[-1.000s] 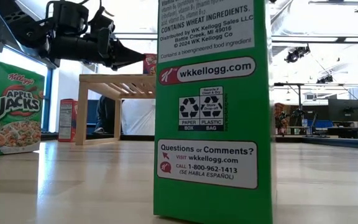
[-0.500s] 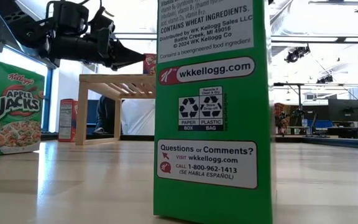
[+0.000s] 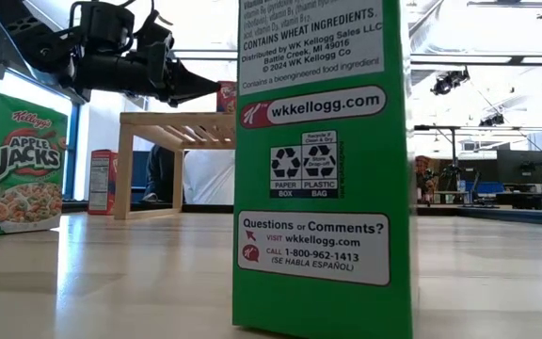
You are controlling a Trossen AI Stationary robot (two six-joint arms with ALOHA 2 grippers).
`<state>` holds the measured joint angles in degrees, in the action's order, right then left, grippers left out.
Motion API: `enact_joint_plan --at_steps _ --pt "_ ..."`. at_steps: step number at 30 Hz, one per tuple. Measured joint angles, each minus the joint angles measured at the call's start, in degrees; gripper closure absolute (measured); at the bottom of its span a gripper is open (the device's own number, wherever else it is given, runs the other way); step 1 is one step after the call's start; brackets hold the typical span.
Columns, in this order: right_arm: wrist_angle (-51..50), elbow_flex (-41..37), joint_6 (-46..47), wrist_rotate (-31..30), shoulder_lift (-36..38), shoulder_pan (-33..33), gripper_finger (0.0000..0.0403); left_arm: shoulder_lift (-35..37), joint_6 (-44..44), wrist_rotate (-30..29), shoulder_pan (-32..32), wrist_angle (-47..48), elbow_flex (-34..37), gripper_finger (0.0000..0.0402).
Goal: Stack cereal on shelf
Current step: Put the top blue cereal box on the shelf aligned with the other blue cereal box
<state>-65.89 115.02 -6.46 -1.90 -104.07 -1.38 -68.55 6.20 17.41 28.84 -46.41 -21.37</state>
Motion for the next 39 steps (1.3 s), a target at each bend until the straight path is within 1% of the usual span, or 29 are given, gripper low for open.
enact_joint_plan --at_steps 3,6,10,16,20,24,29,31,39 --pt "-5.8 5.5 -5.1 -2.1 0.0 -5.1 0.026 0.0 0.0 0.0 0.0 -0.1 0.0 0.0401" --pt "-9.1 7.6 -9.2 -3.0 0.0 -11.1 0.026 0.0 0.0 0.0 0.0 -0.3 0.0 0.0401" --pt "-9.3 7.0 -12.7 -0.6 0.0 -18.3 0.0261 0.0 0.0 0.0 0.0 -0.6 0.0 0.0401" --pt "-7.8 5.2 -16.1 0.4 -0.2 -23.9 0.0261 0.0 1.0 0.0 0.0 -0.8 0.0 0.0401" --pt "-6.4 5.1 -16.4 0.1 -0.4 -25.6 0.026 0.0 0.9 0.0 0.0 -2.0 -0.1 0.0401" --pt "-6.2 5.1 -16.3 0.3 -1.5 -25.9 0.0249 0.0 0.5 0.0 0.0 -3.4 -0.1 0.0401" --pt "-6.2 5.1 -15.9 -0.1 -3.2 -25.9 0.0223 0.0 0.5 0.0 0.0 -4.2 -0.1 0.0401" --pt "-5.6 5.1 -15.4 -1.2 -3.7 -25.7 0.0211 0.0 0.5 0.0 0.0 -4.2 -0.1 0.0401" --pt "-3.5 5.0 -15.0 -3.7 -3.5 -25.0 0.0166 0.0 0.5 0.0 0.0 -4.5 -0.1 0.0401"
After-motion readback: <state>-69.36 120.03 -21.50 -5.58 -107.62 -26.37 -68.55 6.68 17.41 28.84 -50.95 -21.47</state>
